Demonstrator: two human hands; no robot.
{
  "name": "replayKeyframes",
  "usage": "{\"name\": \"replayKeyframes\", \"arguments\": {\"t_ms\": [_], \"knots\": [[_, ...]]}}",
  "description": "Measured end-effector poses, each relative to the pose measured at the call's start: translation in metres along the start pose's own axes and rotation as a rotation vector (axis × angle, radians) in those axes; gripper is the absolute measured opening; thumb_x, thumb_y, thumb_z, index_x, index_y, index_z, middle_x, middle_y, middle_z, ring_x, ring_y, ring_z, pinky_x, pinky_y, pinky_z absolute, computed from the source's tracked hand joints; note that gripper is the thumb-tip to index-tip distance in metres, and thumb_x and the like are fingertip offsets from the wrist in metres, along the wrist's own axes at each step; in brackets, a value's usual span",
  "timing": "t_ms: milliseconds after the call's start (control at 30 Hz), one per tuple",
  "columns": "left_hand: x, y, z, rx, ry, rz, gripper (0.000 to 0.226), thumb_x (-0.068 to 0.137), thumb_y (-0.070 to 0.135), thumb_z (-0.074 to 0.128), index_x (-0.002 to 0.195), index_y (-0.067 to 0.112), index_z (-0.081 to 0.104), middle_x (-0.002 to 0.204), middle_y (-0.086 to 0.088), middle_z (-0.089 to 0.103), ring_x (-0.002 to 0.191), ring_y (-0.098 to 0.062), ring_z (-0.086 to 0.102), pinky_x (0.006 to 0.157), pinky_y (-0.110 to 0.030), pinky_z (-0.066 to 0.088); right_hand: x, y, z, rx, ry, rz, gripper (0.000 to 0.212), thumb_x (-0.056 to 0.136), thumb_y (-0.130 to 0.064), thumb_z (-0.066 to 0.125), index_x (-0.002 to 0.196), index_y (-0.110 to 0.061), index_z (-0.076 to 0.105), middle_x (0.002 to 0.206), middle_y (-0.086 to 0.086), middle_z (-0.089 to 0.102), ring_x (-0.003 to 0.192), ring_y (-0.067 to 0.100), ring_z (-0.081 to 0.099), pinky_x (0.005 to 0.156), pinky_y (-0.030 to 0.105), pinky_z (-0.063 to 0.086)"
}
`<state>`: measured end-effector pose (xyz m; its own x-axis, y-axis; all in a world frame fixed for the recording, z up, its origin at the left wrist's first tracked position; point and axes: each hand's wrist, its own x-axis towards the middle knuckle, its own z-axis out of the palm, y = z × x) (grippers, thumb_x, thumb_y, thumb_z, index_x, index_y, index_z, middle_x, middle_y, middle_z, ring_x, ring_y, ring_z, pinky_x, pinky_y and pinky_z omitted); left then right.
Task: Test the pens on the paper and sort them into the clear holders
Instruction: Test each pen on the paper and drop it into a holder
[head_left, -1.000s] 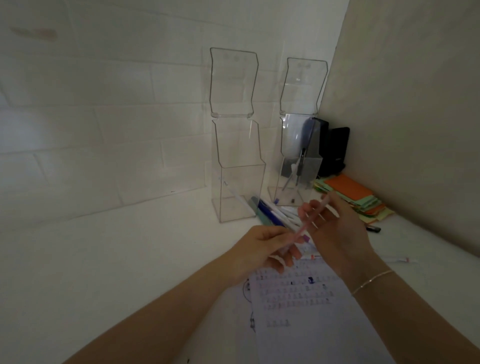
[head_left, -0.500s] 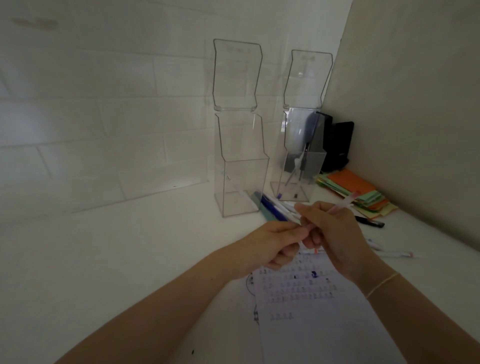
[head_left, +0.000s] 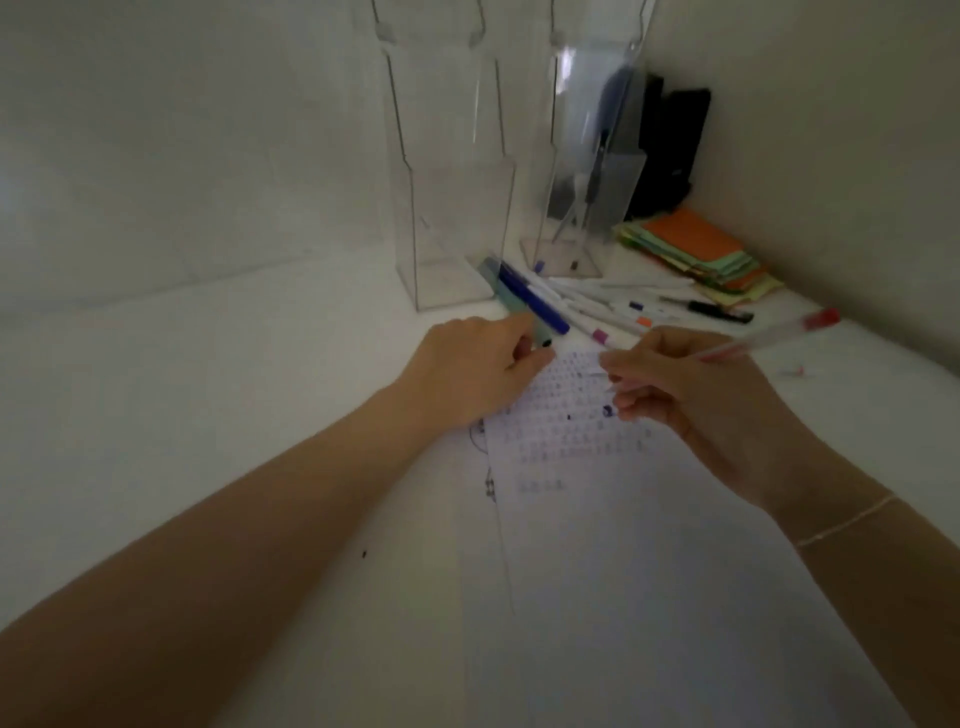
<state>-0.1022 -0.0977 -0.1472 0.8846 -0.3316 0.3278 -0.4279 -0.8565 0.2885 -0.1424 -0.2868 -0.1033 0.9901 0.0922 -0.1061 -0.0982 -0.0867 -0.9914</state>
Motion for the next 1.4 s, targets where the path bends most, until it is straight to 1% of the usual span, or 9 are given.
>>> {"name": "replayKeyframes", "arguments": {"t_ms": [133, 267, 400, 500, 667, 867, 1067, 1167, 1400], "knots": [[0.002, -0.003, 0.009, 0.166, -0.018, 0.052, 0.045, 0.087, 0.065, 0.034, 0.073, 0.023, 0.040, 0.057, 0.010, 0.041, 0.050, -0.009, 0.040, 0.052, -0.028, 0.029, -0.009, 0.019, 0.017, -0.007, 0.032, 0.038, 0.029, 0.087, -0.010, 0.063, 0.060, -0.005, 0.053, 0.053, 0.009, 0.061, 0.041, 0.017, 0.055, 0.042, 0.025, 0.045], [0.003, -0.001, 0.010, 0.238, -0.037, 0.055, 0.052, 0.080, 0.075, 0.032, 0.062, 0.026, 0.030, 0.055, 0.010, 0.039, 0.049, -0.006, 0.036, 0.052, -0.028, 0.027, -0.015, 0.036, 0.026, -0.182, 0.168, -0.071, 0.032, 0.086, -0.012, 0.065, 0.062, 0.007, 0.054, 0.040, 0.005, 0.057, 0.032, 0.012, 0.050, 0.037, 0.019, 0.042], [0.005, -0.001, 0.011, 0.279, -0.044, 0.046, 0.056, 0.075, 0.080, 0.029, 0.063, 0.025, 0.032, 0.057, 0.007, 0.040, 0.050, -0.008, 0.035, 0.055, -0.029, 0.028, -0.019, 0.041, 0.030, -0.283, 0.278, -0.151, 0.038, 0.084, -0.010, 0.065, 0.057, 0.013, 0.049, 0.037, 0.009, 0.052, 0.026, 0.008, 0.042, 0.033, 0.015, 0.035], [0.006, -0.003, 0.012, 0.291, -0.044, 0.054, 0.059, 0.073, 0.081, 0.025, 0.065, 0.023, 0.036, 0.058, 0.006, 0.043, 0.051, -0.009, 0.037, 0.057, -0.029, 0.031, -0.020, 0.043, 0.032, -0.319, 0.275, -0.150, 0.037, 0.082, -0.008, 0.065, 0.055, 0.010, 0.048, 0.040, 0.016, 0.054, 0.027, 0.010, 0.043, 0.034, 0.015, 0.036], [0.006, -0.003, 0.012, 0.296, -0.049, 0.067, 0.060, 0.074, 0.081, 0.025, 0.065, 0.023, 0.035, 0.058, 0.006, 0.044, 0.051, -0.010, 0.038, 0.057, -0.029, 0.031, -0.020, 0.044, 0.032, -0.315, 0.245, -0.149, 0.033, 0.082, -0.006, 0.064, 0.056, 0.010, 0.053, 0.036, 0.008, 0.053, 0.027, 0.010, 0.043, 0.035, 0.015, 0.036], [0.006, -0.002, 0.011, 0.294, -0.062, 0.060, 0.060, 0.074, 0.081, 0.026, 0.066, 0.022, 0.037, 0.058, 0.005, 0.044, 0.051, -0.010, 0.038, 0.057, -0.029, 0.031, -0.022, 0.044, 0.034, -0.348, 0.243, -0.187, 0.032, 0.083, -0.004, 0.063, 0.060, 0.015, 0.052, 0.045, 0.021, 0.054, 0.025, 0.006, 0.044, 0.033, 0.013, 0.035], [0.005, 0.000, 0.010, 0.302, -0.072, 0.052, 0.060, 0.075, 0.080, 0.027, 0.066, 0.022, 0.037, 0.058, 0.006, 0.043, 0.051, -0.009, 0.038, 0.056, -0.029, 0.030, -0.022, 0.043, 0.034, -0.353, 0.228, -0.187, 0.033, 0.082, -0.003, 0.063, 0.058, 0.016, 0.052, 0.040, 0.020, 0.052, 0.024, 0.006, 0.043, 0.033, 0.013, 0.034], [0.005, -0.001, 0.010, 0.300, -0.068, 0.051, 0.061, 0.074, 0.080, 0.027, 0.067, 0.021, 0.039, 0.058, 0.005, 0.044, 0.051, -0.010, 0.039, 0.056, -0.029, 0.031, -0.021, 0.044, 0.034, -0.353, 0.248, -0.198, 0.032, 0.082, -0.002, 0.063, 0.058, 0.015, 0.050, 0.044, 0.024, 0.054, 0.025, 0.007, 0.043, 0.033, 0.014, 0.034], [0.004, 0.001, 0.008, 0.282, -0.065, 0.043, 0.059, 0.074, 0.080, 0.028, 0.065, 0.022, 0.036, 0.059, 0.005, 0.044, 0.051, -0.010, 0.038, 0.057, -0.030, 0.032, -0.022, 0.045, 0.032, -0.323, 0.200, -0.193, 0.032, 0.082, -0.004, 0.064, 0.056, 0.013, 0.053, 0.041, 0.018, 0.056, 0.026, 0.008, 0.045, 0.034, 0.015, 0.036]]}}
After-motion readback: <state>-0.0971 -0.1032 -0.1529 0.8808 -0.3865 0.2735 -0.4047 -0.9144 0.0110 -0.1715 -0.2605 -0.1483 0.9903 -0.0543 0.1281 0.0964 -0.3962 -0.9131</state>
